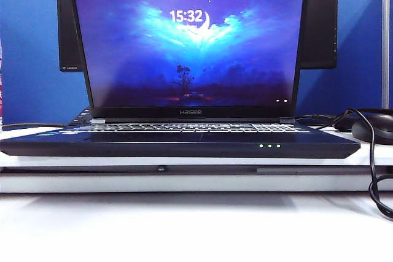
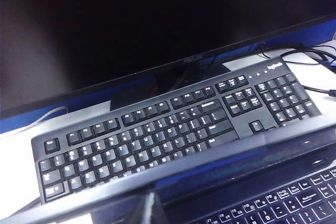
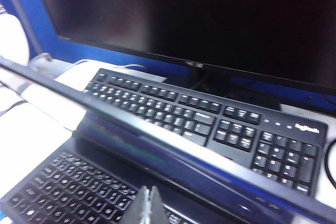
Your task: Open the lid of the black laptop.
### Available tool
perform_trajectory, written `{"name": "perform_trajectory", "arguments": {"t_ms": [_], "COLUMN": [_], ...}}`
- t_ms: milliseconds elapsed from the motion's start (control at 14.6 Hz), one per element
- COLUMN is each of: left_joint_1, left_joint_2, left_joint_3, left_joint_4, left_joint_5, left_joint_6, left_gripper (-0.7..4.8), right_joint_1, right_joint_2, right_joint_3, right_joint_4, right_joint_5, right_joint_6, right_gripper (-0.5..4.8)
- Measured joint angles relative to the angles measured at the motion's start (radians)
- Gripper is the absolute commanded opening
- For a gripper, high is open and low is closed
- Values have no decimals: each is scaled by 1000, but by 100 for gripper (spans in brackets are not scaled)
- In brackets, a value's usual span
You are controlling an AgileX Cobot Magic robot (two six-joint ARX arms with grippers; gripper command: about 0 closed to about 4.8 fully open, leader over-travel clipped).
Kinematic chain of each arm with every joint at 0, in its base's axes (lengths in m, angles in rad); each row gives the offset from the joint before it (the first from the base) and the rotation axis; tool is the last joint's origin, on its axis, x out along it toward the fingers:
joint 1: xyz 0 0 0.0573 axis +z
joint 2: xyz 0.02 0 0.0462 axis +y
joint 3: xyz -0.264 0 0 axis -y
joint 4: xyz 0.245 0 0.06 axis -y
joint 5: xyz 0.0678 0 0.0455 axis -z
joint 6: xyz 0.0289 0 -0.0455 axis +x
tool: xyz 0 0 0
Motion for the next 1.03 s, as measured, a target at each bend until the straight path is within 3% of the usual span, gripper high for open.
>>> {"name": "perform_trajectory", "arguments": {"t_ms": [1028], "left_joint_1": [1], "left_joint_2": [3], "left_joint_3": [0], "left_joint_4": [15], "left_joint_5": [12], "left_joint_6": [13], "left_gripper": [-6], "right_joint_1": [-23], "right_joint_2": [75], "right_joint_3": [0], "right_joint_4": [107], "right_joint_5": [52], "right_joint_6": [-6], "right_gripper": [-1]}}
